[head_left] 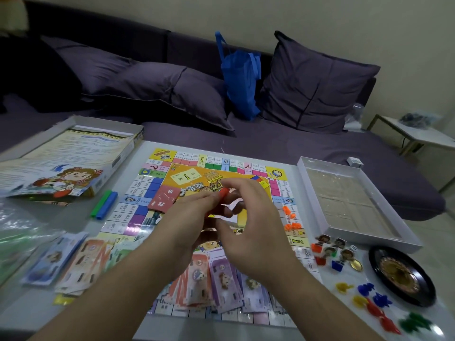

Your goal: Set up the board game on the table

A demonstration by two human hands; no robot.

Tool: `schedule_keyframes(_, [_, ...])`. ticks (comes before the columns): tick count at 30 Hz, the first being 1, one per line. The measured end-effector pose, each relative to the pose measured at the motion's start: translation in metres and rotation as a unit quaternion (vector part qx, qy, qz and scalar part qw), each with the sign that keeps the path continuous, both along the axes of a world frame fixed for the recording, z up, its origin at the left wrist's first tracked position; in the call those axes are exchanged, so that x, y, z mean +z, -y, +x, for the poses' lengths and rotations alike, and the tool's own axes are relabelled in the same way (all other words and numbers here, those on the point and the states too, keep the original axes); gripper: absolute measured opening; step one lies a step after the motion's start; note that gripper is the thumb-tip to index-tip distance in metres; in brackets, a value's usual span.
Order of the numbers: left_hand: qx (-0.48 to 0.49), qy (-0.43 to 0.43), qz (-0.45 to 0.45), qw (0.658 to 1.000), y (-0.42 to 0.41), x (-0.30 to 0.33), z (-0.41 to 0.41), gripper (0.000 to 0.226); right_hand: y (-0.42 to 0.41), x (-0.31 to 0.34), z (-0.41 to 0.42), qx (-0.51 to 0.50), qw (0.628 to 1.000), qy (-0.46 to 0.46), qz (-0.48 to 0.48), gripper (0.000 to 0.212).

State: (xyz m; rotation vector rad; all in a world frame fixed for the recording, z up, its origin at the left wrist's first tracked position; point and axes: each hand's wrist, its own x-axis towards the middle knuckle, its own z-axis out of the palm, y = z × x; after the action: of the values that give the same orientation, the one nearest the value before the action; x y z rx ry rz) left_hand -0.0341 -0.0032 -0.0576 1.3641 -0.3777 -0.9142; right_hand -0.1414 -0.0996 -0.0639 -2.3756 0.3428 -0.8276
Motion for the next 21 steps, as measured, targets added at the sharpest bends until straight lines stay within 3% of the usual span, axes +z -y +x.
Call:
schedule_keyframes(6, [0.020, -0.033, 0.010, 0.999, -0.007, -0.003, 0.006, 0.026, -0.011, -0.008, 0.011, 0.031, 0.995, -0.080, 0.042, 0.081])
schedule_keyframes(14, [0.017, -0.035, 0.039, 0.998, -0.037, -0.002, 0.031, 0.027, -0.024, -0.008, 0.045, 0.002, 0.991, -0.092, -0.092, 0.061])
schedule_keyframes(18, [0.014, 0.056, 0.138, 0.989, -0.060, -0.001, 0.063, 0.033, -0.045, -0.015, 0.073, 0.020, 0.994, -0.095, -0.051, 0.056])
schedule_keyframes(21, [0.116, 0.121, 0.184, 0.968, -0.081, -0.001, 0.100, 0.027, -0.061, -0.030, 0.107, 0.035, 0.990, -0.130, -0.032, 0.043])
